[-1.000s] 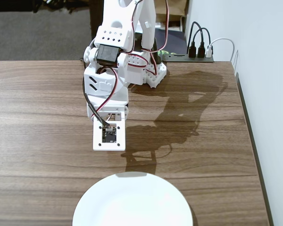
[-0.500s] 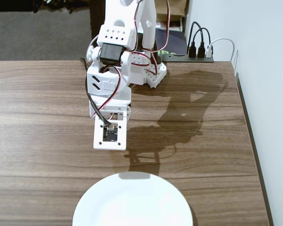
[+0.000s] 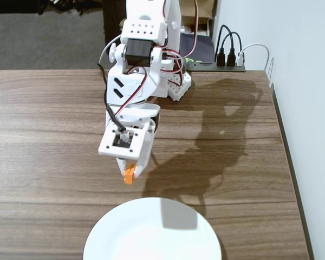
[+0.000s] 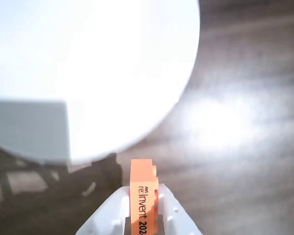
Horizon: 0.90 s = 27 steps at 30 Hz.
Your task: Grasp a lego block and put it on the plate.
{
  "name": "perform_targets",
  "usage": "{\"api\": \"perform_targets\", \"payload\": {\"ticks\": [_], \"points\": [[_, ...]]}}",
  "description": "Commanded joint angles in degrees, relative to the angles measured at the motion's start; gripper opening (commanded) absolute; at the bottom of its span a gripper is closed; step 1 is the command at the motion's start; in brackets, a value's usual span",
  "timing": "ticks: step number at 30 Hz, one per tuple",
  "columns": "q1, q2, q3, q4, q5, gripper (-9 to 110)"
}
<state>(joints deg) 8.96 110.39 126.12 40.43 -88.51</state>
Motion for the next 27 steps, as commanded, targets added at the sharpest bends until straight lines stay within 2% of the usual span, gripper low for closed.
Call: {"api": "perform_targets", "payload": {"ticks": [1,10,17,27], "points": [[-2.11,-0.53,-6.5,-0.79,2.64,5],[-7.56,-12.83,-22.68,7.03,11.95,5],[-7.73,-25.14,-34.19,11.43,20.13,5],[-6.86,-37.44,-46.49,13.97,26.81,5]]}}
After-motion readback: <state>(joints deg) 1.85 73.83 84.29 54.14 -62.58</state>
